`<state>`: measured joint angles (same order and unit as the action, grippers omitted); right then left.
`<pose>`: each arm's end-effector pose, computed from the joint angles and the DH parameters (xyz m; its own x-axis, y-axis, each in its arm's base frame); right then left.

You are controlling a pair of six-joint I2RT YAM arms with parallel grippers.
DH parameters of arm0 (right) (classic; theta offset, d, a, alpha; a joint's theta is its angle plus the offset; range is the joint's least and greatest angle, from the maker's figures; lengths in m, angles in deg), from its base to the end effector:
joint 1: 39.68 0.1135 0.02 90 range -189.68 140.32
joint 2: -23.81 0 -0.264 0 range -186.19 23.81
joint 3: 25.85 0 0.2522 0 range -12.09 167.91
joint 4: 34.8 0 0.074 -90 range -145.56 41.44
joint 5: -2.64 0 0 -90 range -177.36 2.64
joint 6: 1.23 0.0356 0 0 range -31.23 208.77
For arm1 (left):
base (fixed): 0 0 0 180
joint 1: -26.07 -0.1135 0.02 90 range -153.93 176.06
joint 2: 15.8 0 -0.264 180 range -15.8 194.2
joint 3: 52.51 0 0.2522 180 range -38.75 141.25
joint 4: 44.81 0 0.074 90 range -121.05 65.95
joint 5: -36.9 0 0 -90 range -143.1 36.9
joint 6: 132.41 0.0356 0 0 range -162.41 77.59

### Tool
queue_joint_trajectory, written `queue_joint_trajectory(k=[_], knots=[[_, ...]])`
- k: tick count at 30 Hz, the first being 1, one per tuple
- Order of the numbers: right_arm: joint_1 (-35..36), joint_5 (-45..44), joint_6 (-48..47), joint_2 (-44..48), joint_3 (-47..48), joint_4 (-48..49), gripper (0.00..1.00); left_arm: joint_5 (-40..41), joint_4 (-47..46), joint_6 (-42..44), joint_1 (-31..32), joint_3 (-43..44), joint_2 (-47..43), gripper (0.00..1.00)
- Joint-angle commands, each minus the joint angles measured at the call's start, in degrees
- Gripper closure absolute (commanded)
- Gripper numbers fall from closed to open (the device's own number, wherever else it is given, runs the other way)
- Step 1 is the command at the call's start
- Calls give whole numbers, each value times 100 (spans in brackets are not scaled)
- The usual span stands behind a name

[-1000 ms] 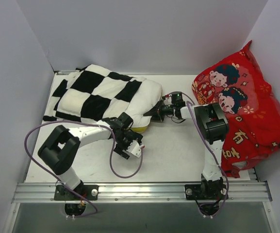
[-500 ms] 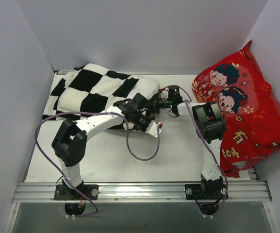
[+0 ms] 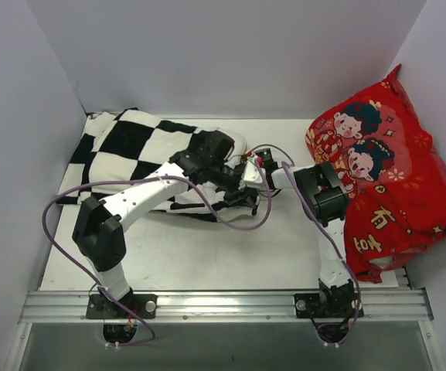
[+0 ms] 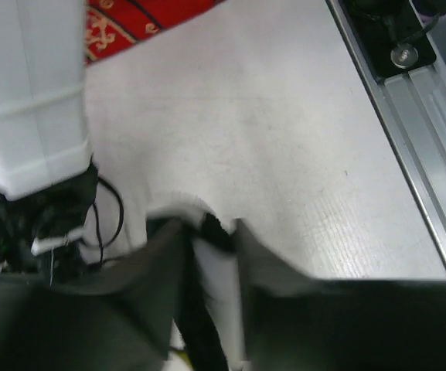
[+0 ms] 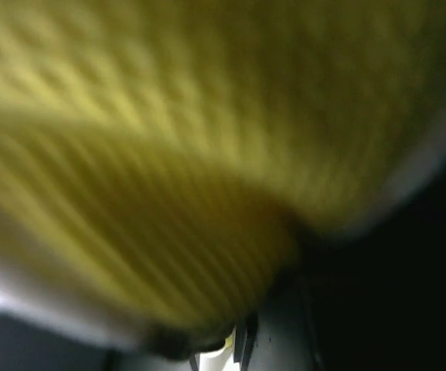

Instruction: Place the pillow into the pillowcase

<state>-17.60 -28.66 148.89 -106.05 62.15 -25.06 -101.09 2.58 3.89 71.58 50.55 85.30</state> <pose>0.4105 0.1994 0.0987 -0.9962 0.0820 -0.0280 -0.0042 0.2776 0.9607 0.2555 -0.2978 0.3115 0.2644 0.4213 -0.8675 0.9432 -0.3004 0.1417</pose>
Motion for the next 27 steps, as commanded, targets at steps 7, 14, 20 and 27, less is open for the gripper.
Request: queue_joint_trajectory(k=[7, 14, 20, 27], knots=[[164, -377, -1930, 917, -796, -1770, 100, 2516, 325, -3872, -1851, 1648, 319, 24], [139, -148, -3207, 1349, -516, -3140, 62, 3331, 1489, -4349, -2179, 3216, 2071, 24], [-845, -429, -3279, 2193, -235, -3423, 13, 3085, 1471, -4446, -2179, 4191, 2923, 26], [-1295, -1018, -2841, 1590, 775, -2976, 21, 3356, 1410, -4306, -2205, 5334, 3785, 26]])
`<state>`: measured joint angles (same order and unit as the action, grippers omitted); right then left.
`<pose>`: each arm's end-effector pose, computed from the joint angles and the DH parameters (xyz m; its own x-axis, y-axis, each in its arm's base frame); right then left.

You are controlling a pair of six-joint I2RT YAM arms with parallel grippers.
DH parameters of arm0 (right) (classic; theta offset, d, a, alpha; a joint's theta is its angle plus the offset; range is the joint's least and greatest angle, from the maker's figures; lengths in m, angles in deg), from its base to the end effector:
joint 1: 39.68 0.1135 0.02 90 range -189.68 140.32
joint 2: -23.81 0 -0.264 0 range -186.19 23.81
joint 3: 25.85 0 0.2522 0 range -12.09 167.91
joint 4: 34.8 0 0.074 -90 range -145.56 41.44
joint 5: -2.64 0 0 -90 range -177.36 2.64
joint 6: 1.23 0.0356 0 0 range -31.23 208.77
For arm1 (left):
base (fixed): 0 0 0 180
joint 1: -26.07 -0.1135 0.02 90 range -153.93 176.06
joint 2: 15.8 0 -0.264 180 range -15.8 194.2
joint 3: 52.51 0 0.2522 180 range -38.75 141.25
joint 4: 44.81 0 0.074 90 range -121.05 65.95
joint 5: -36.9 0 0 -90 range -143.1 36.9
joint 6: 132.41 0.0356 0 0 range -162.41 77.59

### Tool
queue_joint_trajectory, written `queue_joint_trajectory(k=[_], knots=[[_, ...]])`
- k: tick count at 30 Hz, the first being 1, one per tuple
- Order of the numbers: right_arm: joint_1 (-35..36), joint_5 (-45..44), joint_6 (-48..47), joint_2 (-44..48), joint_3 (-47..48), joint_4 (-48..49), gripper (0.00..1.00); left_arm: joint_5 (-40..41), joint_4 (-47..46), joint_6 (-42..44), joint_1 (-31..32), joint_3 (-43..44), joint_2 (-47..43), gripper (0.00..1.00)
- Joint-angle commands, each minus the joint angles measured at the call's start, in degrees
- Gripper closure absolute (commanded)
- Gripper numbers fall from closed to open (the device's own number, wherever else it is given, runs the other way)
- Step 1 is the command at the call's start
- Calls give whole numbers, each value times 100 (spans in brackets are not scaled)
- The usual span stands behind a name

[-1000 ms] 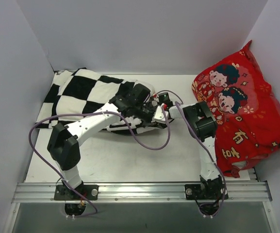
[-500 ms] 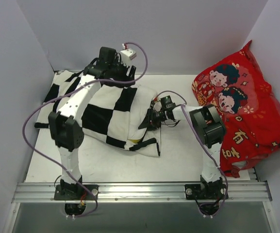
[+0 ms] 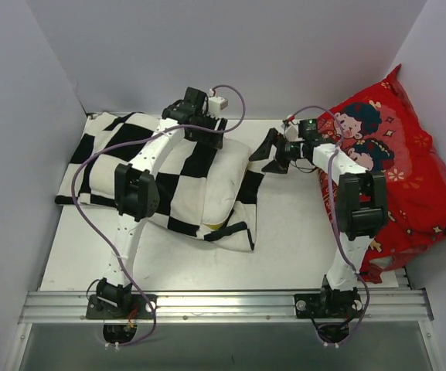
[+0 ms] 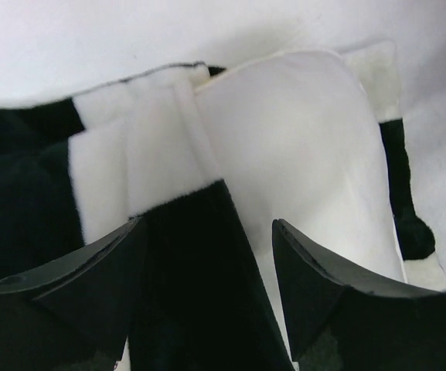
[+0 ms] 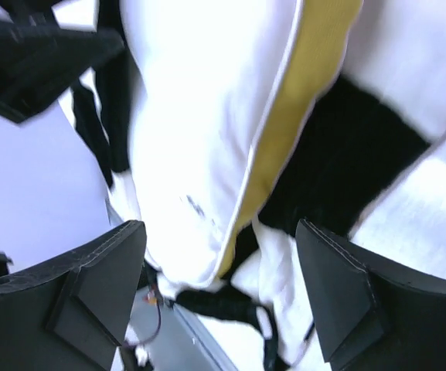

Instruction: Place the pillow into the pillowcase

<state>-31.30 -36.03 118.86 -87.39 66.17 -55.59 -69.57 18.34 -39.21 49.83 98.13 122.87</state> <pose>0.4188 0.0898 0.2150 -0.8923 0.1852 -0.4116 -0.2724 0.5063 0.8182 0.4835 -0.2239 0.2559 -0.6813 0.3584 -0.6382 0.5880 0.7873 -0.1856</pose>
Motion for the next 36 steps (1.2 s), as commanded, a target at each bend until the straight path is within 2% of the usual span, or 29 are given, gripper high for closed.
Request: queue_joint_trajectory(k=[1, 6, 9, 11, 13, 14, 15, 18, 19, 20, 22, 23, 24, 26, 28, 29, 30, 31, 32, 33, 34, 35, 36], knots=[[76, -316, 321, -401, 496, 227, 21, 266, -244, 40, -39, 629, 54, 26], [242, -492, 1112, -1297, 1015, 1176, 20, 495, -552, 128, -83, 559, 160, 26], [453, -606, 1289, -1675, 1411, 1283, 19, 584, -711, 154, -92, 603, 344, 26], [585, -581, 1280, -1800, 1508, 1291, 23, 557, -737, 137, -100, 699, 485, 26], [708, -389, 1333, -1800, 1403, 1431, 44, 574, -764, 84, -101, 831, 669, 28], [726, -344, 1342, -1757, 1298, 1528, 60, 575, -772, 67, -118, 866, 713, 30], [752, -308, 1342, -1634, 1071, 1581, 68, 601, -790, 6, -127, 910, 792, 32], [796, -211, 1298, -1441, 753, 1643, 89, 427, -878, -240, -223, 920, 872, 51], [814, -203, 1272, -1414, 613, 1626, 93, 295, -922, -293, -241, 911, 872, 59], [814, -185, 1254, -1396, 577, 1626, 100, 128, -965, -294, -259, 902, 872, 75], [814, -176, 1280, -1422, 498, 1625, 100, -758, -1140, -583, -285, 832, 828, 89], [823, -106, 1341, -1422, 489, 1782, 100, -1127, -1264, -662, -268, 797, 793, 100], [840, -62, 1594, -1457, 489, 1940, 100, -1618, -1447, -898, -154, 770, 706, 100], [954, 34, 1955, -1510, 690, 2562, 100, -2077, -1624, -1136, 39, 744, 591, 100], [1051, 184, 2614, -1651, 1232, 2889, 100, -2211, -1984, -1627, 443, 604, 250, 100], [1191, 236, 2782, -1642, 1331, 3222, 100, -2194, -2290, -1917, 566, 185, 74, 100], [1209, 246, 2705, -1520, 1315, 3112, 100, -1959, -2545, -2720, 602, -158, -398, 100], [1123, 255, 3635, -1441, 1054, 3616, 100, -1800, -3348, -2824, 646, -379, -602, 100], [956, 333, 4149, -1457, 599, 4882, 100, -1659, -3426, -2912, 664, -520, -857, 100], [885, 360, 4424, -1414, 437, 5165, 100, -1440, -3357, -2930, 664, -522, -964, 100], [832, 447, 4105, -1344, 340, 5202, 100, -1342, -3426, -2948, 603, -548, -1043, 100], [806, 509, 3806, -1282, 339, 4620, 100, -1498, -3566, -3018, 559, -609, -1096, 100], [762, 553, 3603, -1264, 391, 4431, 100, -1621, -3585, -3219, 533, -558, -1097, 100]])
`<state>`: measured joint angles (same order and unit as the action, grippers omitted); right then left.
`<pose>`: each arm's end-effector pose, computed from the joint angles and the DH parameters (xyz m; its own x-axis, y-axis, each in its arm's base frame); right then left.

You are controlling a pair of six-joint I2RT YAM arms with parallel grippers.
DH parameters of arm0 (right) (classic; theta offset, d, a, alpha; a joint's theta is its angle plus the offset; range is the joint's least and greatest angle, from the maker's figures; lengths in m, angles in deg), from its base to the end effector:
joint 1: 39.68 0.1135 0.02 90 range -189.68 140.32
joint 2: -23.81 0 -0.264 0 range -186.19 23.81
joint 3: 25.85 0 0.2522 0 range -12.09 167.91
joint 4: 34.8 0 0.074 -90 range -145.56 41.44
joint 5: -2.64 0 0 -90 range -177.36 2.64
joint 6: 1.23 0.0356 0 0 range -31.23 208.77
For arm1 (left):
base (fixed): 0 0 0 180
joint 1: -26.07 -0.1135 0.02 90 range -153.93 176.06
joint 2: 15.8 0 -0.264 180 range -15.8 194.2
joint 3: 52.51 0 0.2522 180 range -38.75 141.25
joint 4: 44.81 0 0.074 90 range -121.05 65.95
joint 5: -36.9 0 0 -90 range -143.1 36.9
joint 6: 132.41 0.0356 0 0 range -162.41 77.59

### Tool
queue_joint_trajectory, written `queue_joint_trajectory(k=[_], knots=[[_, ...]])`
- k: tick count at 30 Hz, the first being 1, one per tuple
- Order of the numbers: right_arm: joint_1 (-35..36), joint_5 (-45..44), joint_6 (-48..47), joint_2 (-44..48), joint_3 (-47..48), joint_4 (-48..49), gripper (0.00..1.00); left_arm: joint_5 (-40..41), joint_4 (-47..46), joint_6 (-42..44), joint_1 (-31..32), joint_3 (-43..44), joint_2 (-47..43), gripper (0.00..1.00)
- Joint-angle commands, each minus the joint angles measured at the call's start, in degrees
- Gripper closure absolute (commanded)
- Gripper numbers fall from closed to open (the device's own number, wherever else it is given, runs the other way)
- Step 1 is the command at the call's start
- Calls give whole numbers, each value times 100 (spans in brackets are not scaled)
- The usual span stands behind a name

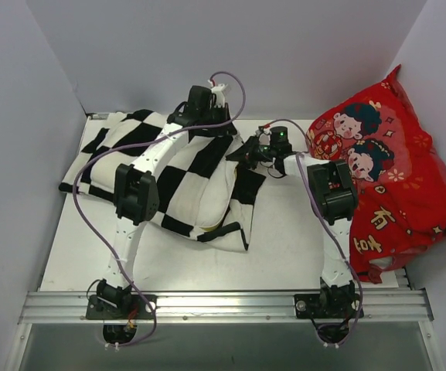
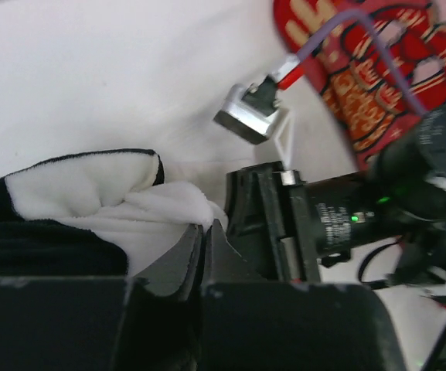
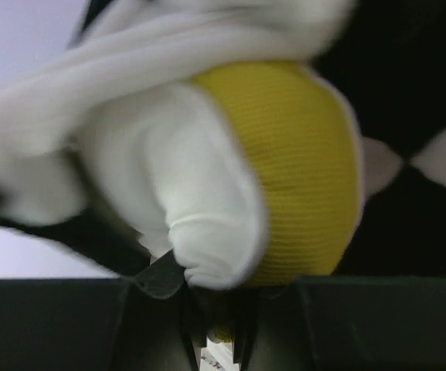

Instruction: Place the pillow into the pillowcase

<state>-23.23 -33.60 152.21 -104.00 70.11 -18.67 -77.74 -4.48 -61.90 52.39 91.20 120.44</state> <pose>0.4595 0.1656 0.1632 -0.9319 0.2762 -0.2349 -0.1754 0.2238 0.9587 0.4865 -0.2572 0.2712 -0.6977 0.0068 -0.7164 0.5136 0.7019 -0.4935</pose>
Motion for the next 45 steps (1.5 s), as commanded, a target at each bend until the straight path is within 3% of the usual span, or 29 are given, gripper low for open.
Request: queue_joint_trajectory(k=[1, 4, 9, 13, 17, 23, 25, 27, 28, 31, 34, 35, 36, 37, 40, 42, 45], knots=[[-45, 424, 274, 354, 33, 764, 100, -927, -1260, -1048, 277, 205, -811, 100], [-45, 434, 310, 72, 314, 721, 100, -1420, -1092, -1259, 452, 146, -801, 100], [25, 407, 746, 19, 596, 1070, 100, -1131, -1767, -1619, 768, -1075, -1564, 100], [183, 644, 1723, 212, 316, 2449, 100, -779, -2128, -1786, 1041, -1428, -1917, 100], [-44, 733, 1951, -41, 96, 2836, 100, -402, -2226, -1840, 1287, -1621, -2163, 100], [-212, 1032, 3489, 97, 245, 5023, 100, 21, -2411, -1366, 1568, -1920, -2506, 100], [-212, 1005, 3177, 160, 96, 4635, 100, 56, -2533, -1225, 1586, -2157, -2559, 100], [-186, 1040, 1984, -94, 69, 3775, 100, 56, -2752, -831, 1656, -2429, -2585, 100], [-194, 805, 1466, -234, 112, 2360, 100, 108, -2727, -690, 1682, -2500, -2568, 100], [-195, 635, 329, -727, 586, 725, 100, 127, -2210, -898, 1411, -2274, -2226, 100], [-186, 688, -279, -518, 710, 158, 100, 249, -1971, -698, 1340, -2070, -2163, 100], [-177, 854, -88, -282, 702, 479, 100, 232, -2006, -514, 1366, -2027, -2242, 100], [-168, 1204, 749, -158, 675, 996, 100, 171, -1998, -417, 1453, -1957, -2269, 100], [-177, 1355, 1506, -52, 553, 2811, 100, 49, -1963, -337, 1506, -1799, -2295, 100], [-230, 1400, 2942, 404, 526, 4713, 100, -154, -2041, 319, 1840, -1736, -2558, 100], [-177, 1584, 2781, 677, 473, 4781, 100, -190, -2357, 498, 1998, -1955, -2857, 100], [-54, 1656, 1299, 1134, 140, 3616, 100, -181, -2498, 876, 2227, -2184, -3095, 100]])
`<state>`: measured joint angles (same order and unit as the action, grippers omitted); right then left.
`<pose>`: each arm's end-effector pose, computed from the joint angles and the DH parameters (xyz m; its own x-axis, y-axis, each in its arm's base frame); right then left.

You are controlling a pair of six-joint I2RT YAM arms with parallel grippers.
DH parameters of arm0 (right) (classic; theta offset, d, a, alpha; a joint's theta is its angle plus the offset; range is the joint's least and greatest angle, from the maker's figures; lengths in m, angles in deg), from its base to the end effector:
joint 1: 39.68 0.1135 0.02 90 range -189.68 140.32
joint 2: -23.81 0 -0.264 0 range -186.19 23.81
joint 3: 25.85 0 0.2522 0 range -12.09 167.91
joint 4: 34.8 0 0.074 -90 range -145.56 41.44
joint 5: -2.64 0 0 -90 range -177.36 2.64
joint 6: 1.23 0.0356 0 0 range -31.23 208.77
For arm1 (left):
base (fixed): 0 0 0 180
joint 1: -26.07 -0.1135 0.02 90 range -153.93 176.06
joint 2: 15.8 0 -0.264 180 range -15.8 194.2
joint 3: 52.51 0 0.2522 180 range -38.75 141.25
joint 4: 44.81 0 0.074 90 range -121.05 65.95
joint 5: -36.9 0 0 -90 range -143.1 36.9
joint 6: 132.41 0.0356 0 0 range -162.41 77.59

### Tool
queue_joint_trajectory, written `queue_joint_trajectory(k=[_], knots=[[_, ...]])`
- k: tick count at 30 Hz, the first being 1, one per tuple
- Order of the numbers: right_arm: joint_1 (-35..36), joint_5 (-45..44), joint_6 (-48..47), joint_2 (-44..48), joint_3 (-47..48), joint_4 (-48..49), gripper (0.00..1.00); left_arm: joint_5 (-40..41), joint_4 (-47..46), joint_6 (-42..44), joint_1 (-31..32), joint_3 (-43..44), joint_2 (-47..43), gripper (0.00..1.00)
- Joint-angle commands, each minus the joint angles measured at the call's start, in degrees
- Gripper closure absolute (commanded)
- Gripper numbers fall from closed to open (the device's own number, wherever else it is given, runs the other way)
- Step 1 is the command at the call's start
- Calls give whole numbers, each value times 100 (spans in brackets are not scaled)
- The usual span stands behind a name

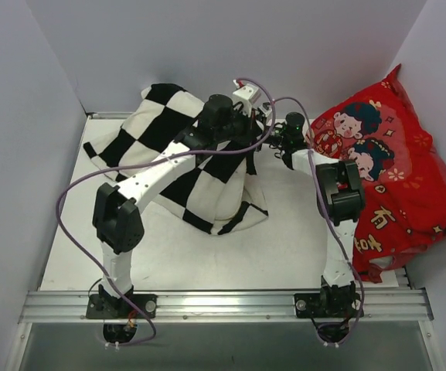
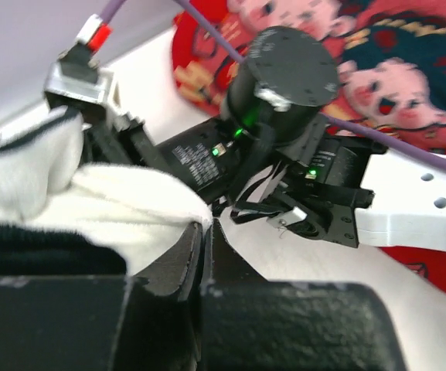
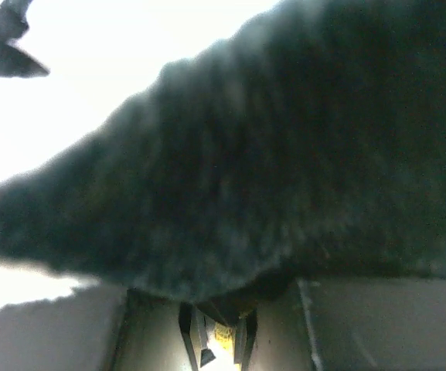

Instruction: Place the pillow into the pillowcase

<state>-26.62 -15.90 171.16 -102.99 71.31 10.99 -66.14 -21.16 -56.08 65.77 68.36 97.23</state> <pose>0.4593 0.1412 0.2239 -0.9147 0.1114 -0.3886 -0.3956 -0.0485 0.9172 0.3624 -0.3113 0.3613 -0.3902 0.0247 -0.9204 0.7174 0.6347 -0.2871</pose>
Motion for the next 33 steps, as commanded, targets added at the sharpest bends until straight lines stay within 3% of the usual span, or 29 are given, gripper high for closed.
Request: queue_joint_trajectory(k=[1, 3, 4, 5, 10, 11, 12, 13, 15, 16, 17, 19, 21, 26, 30, 33], knots=[[302, -271, -1724, 1061, -42, -512, 100, -1281, -874, 312, 934, 30, -809, 100], [294, -684, -2898, 852, 272, -2324, 100, -1018, -726, 330, 934, 3, -748, 100], [302, -1339, -3496, 328, 570, -4326, 99, -851, -656, 173, 917, 38, -678, 100], [302, -1441, -3789, 10, 938, -4825, 100, -684, -342, 67, 803, 142, -425, 100], [232, -2188, -3378, -538, 1091, -4820, 99, -182, 864, -434, 21, 1854, 947, 100], [223, -2468, -3448, -547, 1117, -4943, 95, -182, 996, -374, -145, 2066, 1323, 100], [197, -2531, -3492, -565, 1161, -5083, 75, -103, 1102, -277, -391, 2286, 1527, 100], [93, -2575, -3493, -556, 1161, -5137, 65, -111, 1198, -50, -524, 2775, 1711, 100], [-66, -2602, -3615, -469, 1074, -5251, 39, -260, 1339, 249, -822, 3139, 2108, 77], [-241, -2602, -3764, -364, 1004, -5391, 35, -287, 1392, 364, -911, 3288, 2161, 68], [-356, -2611, -3931, -293, 995, -5566, 32, -478, 1410, 391, -999, 3307, 2144, 51], [-567, -2646, -4511, -92, 942, -6294, 26, -621, 1568, 549, -1175, 3352, 1926, 41], [-901, -2559, -4714, 102, 741, -6639, 26, -744, 1709, 663, -1254, 2993, 1583, 28], [-1078, -1856, -4829, 1191, -819, -6983, 26, -814, 2059, 1296, -1211, 991, -233, 28], [-622, -1197, -3969, 1956, -2060, -6003, 28, -631, 2640, 1999, -842, -1089, -1326, 29], [-279, -1143, -3696, 2116, -2292, -5446, 30, -368, 2992, 2219, -464, -1832, -1898, 30]])
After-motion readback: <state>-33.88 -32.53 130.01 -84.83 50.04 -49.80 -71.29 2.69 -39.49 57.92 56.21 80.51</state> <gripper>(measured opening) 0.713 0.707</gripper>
